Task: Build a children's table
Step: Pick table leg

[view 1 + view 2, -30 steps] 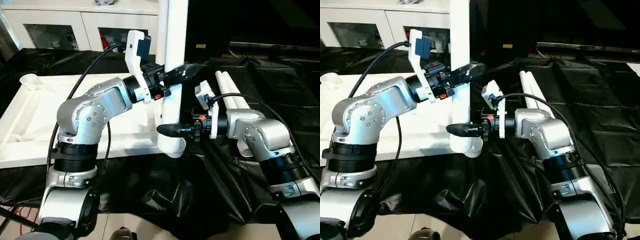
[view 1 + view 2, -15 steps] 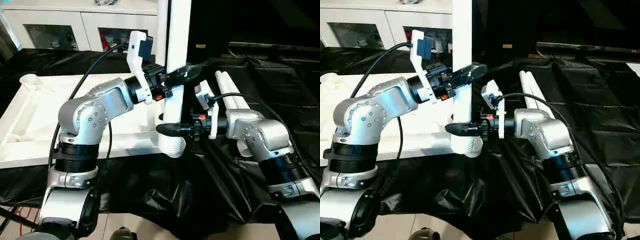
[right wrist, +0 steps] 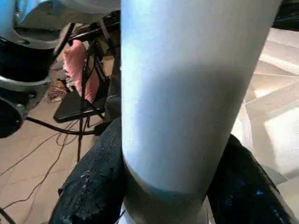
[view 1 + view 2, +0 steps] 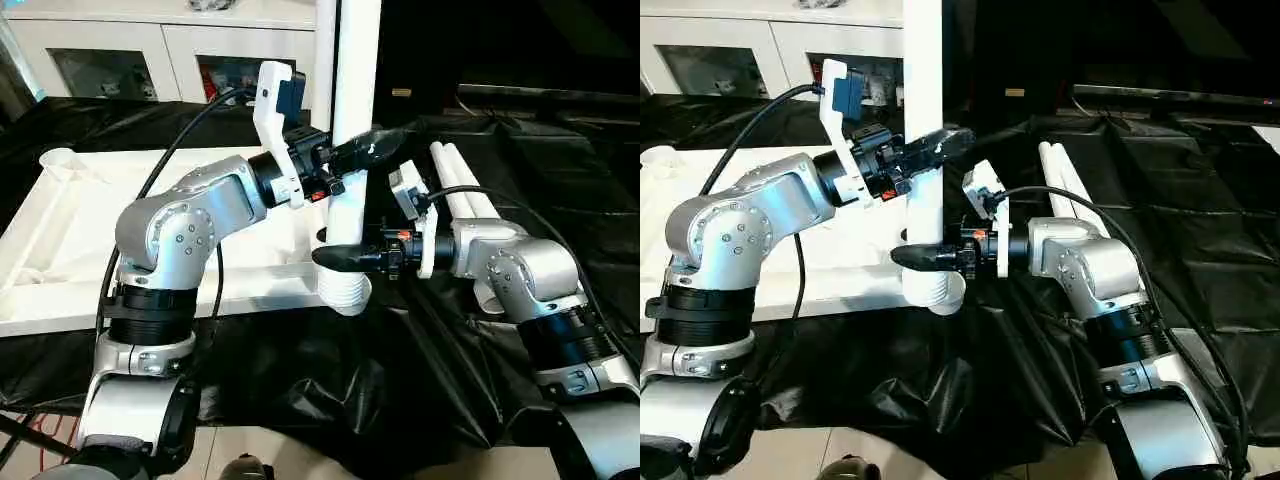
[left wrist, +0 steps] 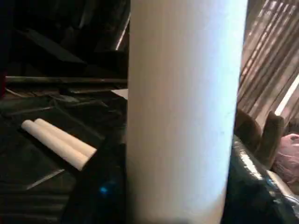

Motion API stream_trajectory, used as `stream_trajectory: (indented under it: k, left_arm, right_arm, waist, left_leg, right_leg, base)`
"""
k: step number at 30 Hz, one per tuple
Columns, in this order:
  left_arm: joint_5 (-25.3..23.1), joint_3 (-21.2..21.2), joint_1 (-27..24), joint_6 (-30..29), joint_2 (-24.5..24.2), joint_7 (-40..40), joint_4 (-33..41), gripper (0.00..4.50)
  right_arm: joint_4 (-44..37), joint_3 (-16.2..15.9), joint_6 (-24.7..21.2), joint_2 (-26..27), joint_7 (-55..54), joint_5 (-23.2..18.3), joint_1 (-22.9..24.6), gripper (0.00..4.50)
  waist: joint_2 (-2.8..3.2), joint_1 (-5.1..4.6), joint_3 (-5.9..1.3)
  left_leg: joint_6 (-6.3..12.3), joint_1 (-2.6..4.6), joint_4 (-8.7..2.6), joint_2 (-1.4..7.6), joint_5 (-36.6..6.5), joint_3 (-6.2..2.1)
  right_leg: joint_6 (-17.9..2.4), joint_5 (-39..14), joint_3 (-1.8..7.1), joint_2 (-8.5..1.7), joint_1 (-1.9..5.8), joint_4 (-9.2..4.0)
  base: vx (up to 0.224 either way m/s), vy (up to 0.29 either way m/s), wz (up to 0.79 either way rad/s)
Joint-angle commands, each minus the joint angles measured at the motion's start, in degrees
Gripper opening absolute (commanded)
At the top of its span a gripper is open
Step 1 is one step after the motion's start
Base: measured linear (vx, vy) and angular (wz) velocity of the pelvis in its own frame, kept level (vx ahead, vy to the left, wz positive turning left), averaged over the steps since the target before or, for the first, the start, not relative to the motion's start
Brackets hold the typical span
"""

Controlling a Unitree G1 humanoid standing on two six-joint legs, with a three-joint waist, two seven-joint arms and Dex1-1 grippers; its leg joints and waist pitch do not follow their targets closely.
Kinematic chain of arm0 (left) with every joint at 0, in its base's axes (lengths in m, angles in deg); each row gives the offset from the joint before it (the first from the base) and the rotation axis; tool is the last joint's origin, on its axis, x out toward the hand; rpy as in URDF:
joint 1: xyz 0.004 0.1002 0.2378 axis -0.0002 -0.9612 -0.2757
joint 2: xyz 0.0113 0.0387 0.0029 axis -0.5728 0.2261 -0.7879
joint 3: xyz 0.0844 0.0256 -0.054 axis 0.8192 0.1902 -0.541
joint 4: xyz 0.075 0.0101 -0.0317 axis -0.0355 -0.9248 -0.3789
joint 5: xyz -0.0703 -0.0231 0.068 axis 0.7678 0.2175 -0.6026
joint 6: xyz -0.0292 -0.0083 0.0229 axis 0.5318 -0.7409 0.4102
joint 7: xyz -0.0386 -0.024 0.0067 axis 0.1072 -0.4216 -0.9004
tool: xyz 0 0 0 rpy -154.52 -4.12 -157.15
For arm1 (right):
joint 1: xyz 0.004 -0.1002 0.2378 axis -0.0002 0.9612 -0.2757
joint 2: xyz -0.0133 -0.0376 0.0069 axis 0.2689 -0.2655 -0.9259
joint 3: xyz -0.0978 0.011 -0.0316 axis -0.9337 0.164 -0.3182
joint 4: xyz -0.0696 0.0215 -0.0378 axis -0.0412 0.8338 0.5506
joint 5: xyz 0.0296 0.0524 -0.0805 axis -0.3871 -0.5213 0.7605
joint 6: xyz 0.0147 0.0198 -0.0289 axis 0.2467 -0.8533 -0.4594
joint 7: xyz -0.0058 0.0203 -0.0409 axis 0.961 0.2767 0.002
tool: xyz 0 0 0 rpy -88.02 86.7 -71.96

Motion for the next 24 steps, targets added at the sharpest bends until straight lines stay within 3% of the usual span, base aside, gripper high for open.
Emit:
stream_trajectory:
  k: [1,3,7,11,13,17,18,21,22,23,24]
  left_arm:
    - [0.8,0.6,0.2,0.2,0.4,-0.8,1.2,2.74]
    - [-0.4,-0.2,0.7,3.5,1.4,-0.2,0.0,2.98]
    - [-1.0,-3.3,1.9,9.3,3.9,2.6,-1.3,3.01]
    - [1.6,-11.4,6.0,15.6,6.8,8.8,-5.6,3.01]
    - [2.2,-14.5,7.2,20.0,6.0,8.6,-7.7,3.01]
    - [1.9,-15.5,6.5,21.6,3.7,6.6,-7.3,3.01]
    - [-0.2,-15.1,5.7,22.0,1.3,5.9,-7.7,3.01]
    - [-5.7,-11.7,4.4,21.6,-2.4,5.1,-9.2,3.01]
    - [-11.1,-7.4,2.8,24.5,-5.2,3.7,-10.2,3.01]
    - [-12.6,-5.9,2.1,25.0,-6.1,2.9,-10.4,3.01]
    - [-19.5,1.2,-1.1,28.0,-10.6,-0.7,-11.9,3.01]
  right_arm:
    - [-0.4,0.8,0.5,-0.2,-0.7,0.2,0.2,1.91]
    - [-0.8,0.9,0.8,0.2,-1.2,0.2,0.7,1.90]
    - [-1.0,1.6,1.3,0.8,-2.6,0.1,1.2,1.90]
    - [-0.9,3.9,1.6,2.6,-5.5,-1.0,1.8,1.90]
    - [-0.6,5.5,1.8,3.9,-8.2,-1.4,2.0,1.90]
    - [0.0,8.2,3.5,6.0,-13.2,-1.5,2.6,1.90]
    - [1.1,10.1,5.8,7.4,-18.1,-0.4,2.5,1.90]
    - [2.1,11.5,8.2,8.5,-22.1,1.0,2.4,1.90]
    - [2.5,11.6,10.2,9.0,-24.4,2.5,2.5,1.90]
    - [2.7,11.5,10.8,9.2,-25.3,3.1,2.6,1.90]
    - [3.2,11.0,13.8,9.7,-28.9,6.2,3.0,1.90]
  waist:
    - [-0.08,-0.04,-4.96]
    - [-0.03,-0.09,-4.91]
    - [-0.23,-0.10,-4.99]
    - [-0.35,-0.15,-4.94]
    - [-0.32,-0.20,-4.95]
    - [-0.02,-0.48,-5.07]
    - [0.33,-0.55,-5.09]
    - [0.43,-0.96,-4.89]
    - [0.34,-0.88,-4.86]
    - [0.48,-0.84,-4.81]
    - [0.57,-0.68,-4.89]
  left_leg:
    - [0.88,0.80,-3.07,0.61,-6.9,-0.06]
    - [1.04,0.75,-3.08,0.61,-7.2,-0.07]
    - [1.03,0.69,-3.04,0.63,-7.0,-0.11]
    - [0.98,0.73,-3.06,0.54,-7.7,-0.15]
    - [0.98,0.69,-3.08,0.41,-7.3,-0.17]
    - [0.82,0.82,-3.11,0.58,-6.6,-0.20]
    - [0.52,0.91,-3.13,0.63,-6.8,-0.22]
    - [-0.99,1.33,-3.43,0.63,-9.0,-0.17]
    - [-1.02,1.33,-3.47,0.69,-9.1,-0.18]
    - [-1.19,1.23,-3.62,0.75,-9.1,-0.35]
    - [-1.29,1.23,-3.82,0.95,-8.9,-0.68]
  right_leg:
    - [-12.6,-5.1,2.03,-3.42,3.54,-3.82]
    - [-12.4,-5.2,2.04,-3.44,3.56,-4.03]
    - [-12.6,-4.4,2.04,-3.53,3.78,-3.98]
    - [-12.1,-5.9,2.00,-3.55,3.80,-4.10]
    - [-11.7,-6.3,2.01,-3.50,3.74,-4.23]
    - [-11.7,-4.6,1.95,-3.44,3.54,-3.88]
    - [-12.0,-4.4,1.93,-3.42,3.45,-3.72]
    - [-10.6,-8.0,1.94,-3.38,3.11,-4.06]
    - [-10.4,-8.1,2.01,-3.47,3.08,-4.20]
    - [-9.9,-8.6,2.02,-3.55,3.00,-4.12]
    - [-8.4,-9.4,2.00,-3.79,2.83,-4.36]
  base:
    - [0.000,0.000,0.00]
    - [0.000,0.000,0.00]
    - [0.000,0.000,0.00]
    - [0.000,0.000,0.00]
    - [0.000,0.000,0.00]
    - [0.000,0.000,0.00]
    - [0.000,0.000,0.00]
    - [0.000,0.000,0.00]
    - [0.000,0.000,0.00]
    - [0.000,0.000,0.00]
    - [0.000,0.000,0.00]
